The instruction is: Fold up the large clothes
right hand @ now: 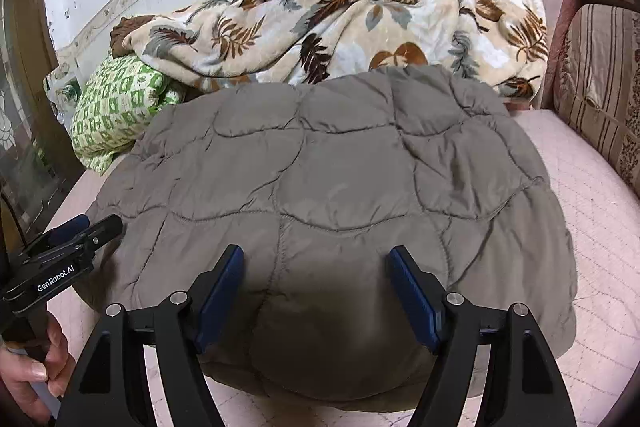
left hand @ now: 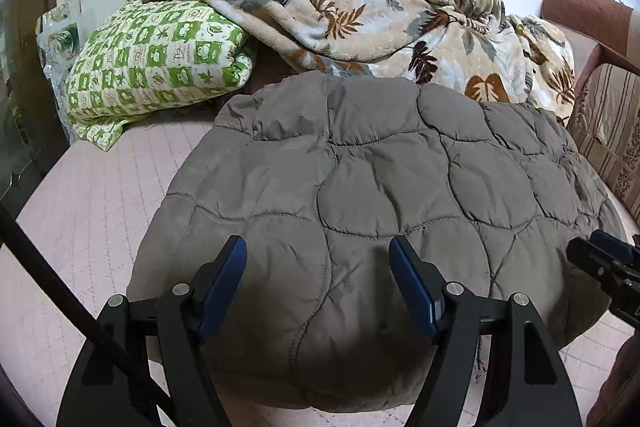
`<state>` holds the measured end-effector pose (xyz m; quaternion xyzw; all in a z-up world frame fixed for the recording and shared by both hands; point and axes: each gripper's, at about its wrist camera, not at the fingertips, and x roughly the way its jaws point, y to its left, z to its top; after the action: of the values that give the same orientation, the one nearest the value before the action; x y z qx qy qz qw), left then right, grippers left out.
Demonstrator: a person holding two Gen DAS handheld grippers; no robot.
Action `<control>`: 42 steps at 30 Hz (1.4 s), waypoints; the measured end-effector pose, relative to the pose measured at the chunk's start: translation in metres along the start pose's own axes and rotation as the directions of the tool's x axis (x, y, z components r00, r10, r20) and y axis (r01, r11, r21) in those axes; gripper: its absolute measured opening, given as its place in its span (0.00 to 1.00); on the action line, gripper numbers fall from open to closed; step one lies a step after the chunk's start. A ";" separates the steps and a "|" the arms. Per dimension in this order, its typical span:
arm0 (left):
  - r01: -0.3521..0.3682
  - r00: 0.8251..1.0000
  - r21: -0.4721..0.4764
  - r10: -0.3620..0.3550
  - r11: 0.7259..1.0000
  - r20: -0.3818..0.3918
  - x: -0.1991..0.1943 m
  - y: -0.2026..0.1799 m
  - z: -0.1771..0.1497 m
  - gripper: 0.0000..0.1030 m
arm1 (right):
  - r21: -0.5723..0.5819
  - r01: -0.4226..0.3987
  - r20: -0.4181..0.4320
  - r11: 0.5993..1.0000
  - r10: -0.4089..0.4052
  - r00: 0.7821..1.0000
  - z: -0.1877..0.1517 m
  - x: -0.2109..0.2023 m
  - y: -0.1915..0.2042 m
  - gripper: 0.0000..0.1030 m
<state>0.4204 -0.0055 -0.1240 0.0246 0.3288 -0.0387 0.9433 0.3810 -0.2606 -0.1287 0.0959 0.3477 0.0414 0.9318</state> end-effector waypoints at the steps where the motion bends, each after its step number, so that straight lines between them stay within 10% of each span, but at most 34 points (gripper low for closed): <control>1: -0.007 1.000 0.002 0.007 1.000 -0.006 0.002 0.000 0.000 0.71 | 0.001 0.002 -0.003 1.000 -0.002 1.000 0.000 0.001 0.000 0.76; 42: -0.086 0.995 -0.120 0.078 0.989 -0.068 0.007 0.040 0.001 0.71 | 0.192 0.034 -0.021 0.981 -0.030 0.999 0.004 -0.019 -0.063 0.76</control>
<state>0.4300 0.0341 -0.1268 -0.0189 0.3590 0.0215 0.9329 0.3700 -0.3252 -0.1261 0.1797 0.3601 -0.0065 0.9154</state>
